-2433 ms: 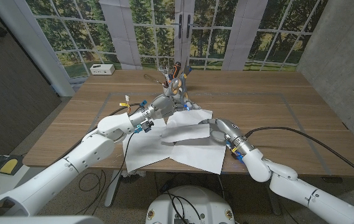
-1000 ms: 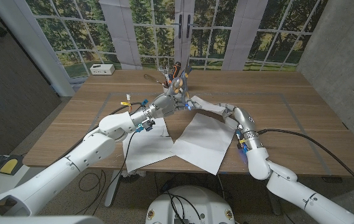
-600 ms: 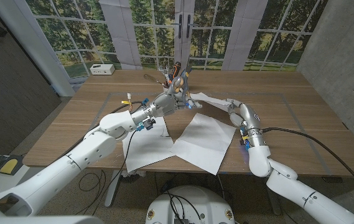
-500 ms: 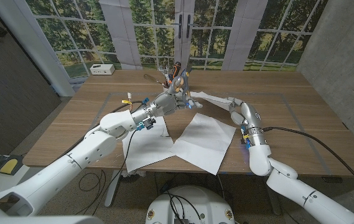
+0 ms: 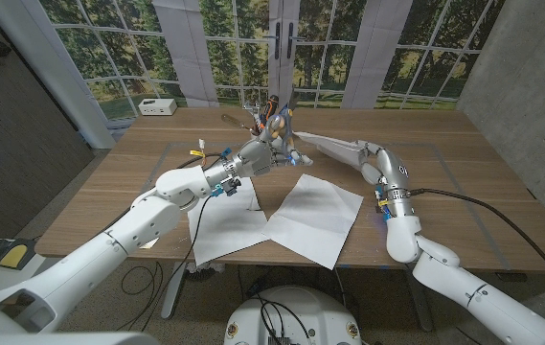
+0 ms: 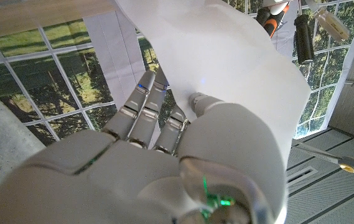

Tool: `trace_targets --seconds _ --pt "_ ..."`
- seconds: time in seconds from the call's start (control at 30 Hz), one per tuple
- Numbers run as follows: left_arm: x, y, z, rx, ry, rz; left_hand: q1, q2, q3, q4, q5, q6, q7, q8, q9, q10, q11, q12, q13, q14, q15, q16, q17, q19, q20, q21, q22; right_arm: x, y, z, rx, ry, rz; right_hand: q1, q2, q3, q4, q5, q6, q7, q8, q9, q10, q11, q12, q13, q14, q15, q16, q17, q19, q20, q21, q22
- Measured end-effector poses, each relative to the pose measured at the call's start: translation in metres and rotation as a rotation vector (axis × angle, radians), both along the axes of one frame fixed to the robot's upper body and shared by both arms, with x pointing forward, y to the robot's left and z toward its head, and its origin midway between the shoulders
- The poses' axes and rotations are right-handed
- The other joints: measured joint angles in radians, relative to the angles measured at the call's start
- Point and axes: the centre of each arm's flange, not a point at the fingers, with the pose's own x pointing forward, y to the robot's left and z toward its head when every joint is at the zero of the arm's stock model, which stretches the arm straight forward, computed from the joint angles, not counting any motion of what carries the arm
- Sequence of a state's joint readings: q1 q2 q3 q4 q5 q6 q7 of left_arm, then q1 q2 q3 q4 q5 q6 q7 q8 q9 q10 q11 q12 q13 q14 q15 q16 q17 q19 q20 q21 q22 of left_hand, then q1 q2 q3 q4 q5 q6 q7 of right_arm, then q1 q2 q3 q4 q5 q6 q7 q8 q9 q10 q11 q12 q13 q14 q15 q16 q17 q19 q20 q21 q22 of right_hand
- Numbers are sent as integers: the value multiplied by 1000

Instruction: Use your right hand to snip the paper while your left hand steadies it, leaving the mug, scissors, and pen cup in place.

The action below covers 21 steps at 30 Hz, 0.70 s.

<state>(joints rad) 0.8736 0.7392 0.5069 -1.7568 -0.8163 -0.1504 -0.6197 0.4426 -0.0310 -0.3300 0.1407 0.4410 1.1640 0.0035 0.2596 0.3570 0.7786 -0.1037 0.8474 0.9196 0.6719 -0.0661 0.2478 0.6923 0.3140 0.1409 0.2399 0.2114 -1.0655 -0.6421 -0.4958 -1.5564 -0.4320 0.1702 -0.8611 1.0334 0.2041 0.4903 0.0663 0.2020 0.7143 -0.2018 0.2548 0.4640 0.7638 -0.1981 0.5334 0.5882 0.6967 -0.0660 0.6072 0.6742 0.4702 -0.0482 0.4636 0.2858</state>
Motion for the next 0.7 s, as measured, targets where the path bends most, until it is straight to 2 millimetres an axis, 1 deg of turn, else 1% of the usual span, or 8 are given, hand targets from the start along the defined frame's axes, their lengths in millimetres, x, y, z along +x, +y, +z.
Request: trace_targets --seconds 0.1,0.17,0.33,0.37,0.43,0.5,0.67,0.7 --pt "2 -1 0 5 17 0 5 -5 -4 -4 0 0 0 0 0 -1 -1 0 -2 0 0 0 0 0 0 0 0 2 -2 4 -5 -20 -8 0 0 0 0 0 0 0 0 2 0 0 0 3 0 0 0 2 0 0 0 0" --pt "3 -1 2 8 25 -1 5 -5 -4 -4 0 -1 0 0 0 -2 -2 0 -3 0 0 0 0 0 0 0 0 2 -3 7 -8 -40 -11 0 0 4 4 0 0 0 0 2 0 0 0 3 0 0 0 5 0 0 0 0" --pt "5 -1 1 16 49 -1 5 -5 -4 -4 0 1 4 0 0 -2 -2 0 -1 0 0 0 0 0 0 0 0 7 -6 13 -16 -54 -23 0 0 4 4 0 0 0 0 2 -2 1 0 8 0 0 -1 6 0 0 4 5" --pt "5 -2 5 20 45 -1 5 -5 -4 -4 0 1 4 0 1 -2 -2 0 0 0 0 0 0 0 0 0 0 4 -6 16 -19 -89 -30 0 0 4 4 0 0 0 0 2 -5 -2 2 8 0 0 -4 8 0 0 7 5" --pt "6 -2 3 24 53 -1 11 -11 -4 -4 0 1 4 0 3 -2 -2 -1 -1 0 0 0 0 0 0 0 0 6 -7 17 -20 -90 -32 0 0 8 0 0 0 0 0 2 -7 0 7 9 0 0 -5 10 0 0 8 5" --pt "7 -2 6 29 52 -2 11 -11 -4 -4 0 1 4 0 3 -2 -2 -1 -2 0 0 0 0 0 0 0 0 6 -8 20 -20 -115 -41 0 0 12 4 -1 0 0 0 2 -7 0 7 12 0 0 -5 10 0 0 9 5" --pt "7 -4 9 38 55 -4 11 -11 -4 -4 0 1 4 0 3 -2 -2 -1 -3 0 0 0 0 0 0 0 0 9 -10 26 -24 -146 -57 0 0 12 4 -1 0 0 0 2 -7 0 7 16 0 0 -8 14 -4 4 9 5" --pt "8 -4 9 39 56 -4 11 -11 -4 -4 0 1 4 0 3 -2 -2 -1 -3 0 0 0 0 0 0 0 0 10 -10 26 -25 -146 -58 0 0 12 4 -1 0 0 -5 2 -7 0 7 17 0 0 -12 14 -4 4 13 5"
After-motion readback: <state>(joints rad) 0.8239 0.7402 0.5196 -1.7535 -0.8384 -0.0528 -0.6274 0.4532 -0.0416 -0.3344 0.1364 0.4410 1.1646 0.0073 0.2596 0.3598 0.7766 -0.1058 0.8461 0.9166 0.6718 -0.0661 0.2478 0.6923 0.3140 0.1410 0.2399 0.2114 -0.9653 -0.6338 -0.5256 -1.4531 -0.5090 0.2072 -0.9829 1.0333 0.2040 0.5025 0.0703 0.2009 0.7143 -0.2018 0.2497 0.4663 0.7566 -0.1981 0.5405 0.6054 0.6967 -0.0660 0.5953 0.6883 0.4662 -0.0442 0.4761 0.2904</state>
